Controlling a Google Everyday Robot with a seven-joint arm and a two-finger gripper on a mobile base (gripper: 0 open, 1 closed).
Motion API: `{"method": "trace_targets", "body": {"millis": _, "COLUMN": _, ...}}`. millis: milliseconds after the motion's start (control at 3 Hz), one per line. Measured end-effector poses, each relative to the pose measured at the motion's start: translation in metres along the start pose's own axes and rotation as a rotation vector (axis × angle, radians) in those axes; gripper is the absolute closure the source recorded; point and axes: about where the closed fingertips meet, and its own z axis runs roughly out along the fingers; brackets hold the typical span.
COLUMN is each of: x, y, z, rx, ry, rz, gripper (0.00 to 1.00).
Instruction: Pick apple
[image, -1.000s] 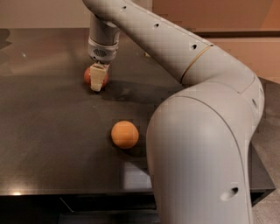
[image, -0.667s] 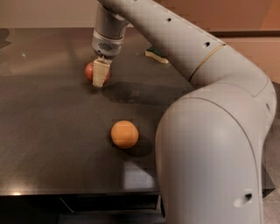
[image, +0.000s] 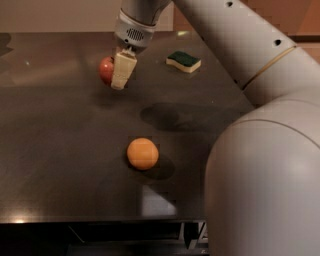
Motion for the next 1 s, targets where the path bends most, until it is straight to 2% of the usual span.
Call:
{"method": "trace_targets", "body": {"millis": 333, "x": -0.004, "y": 0.016, "z": -0.03, "rx": 0.0, "ry": -0.038, "rz": -0.064, "gripper": 1.0}}
{"method": "trace_targets", "body": {"millis": 667, "x": -0.014, "y": 0.019, "z": -0.05, "rx": 0.028, "ry": -0.083, "rz": -0.113, "gripper": 1.0}}
{"method": "trace_targets", "body": {"millis": 1000, "x": -0.019, "y": 0.014, "z": -0.048, "rx": 0.045, "ry": -0.098, "rz": -0.114, "gripper": 1.0}}
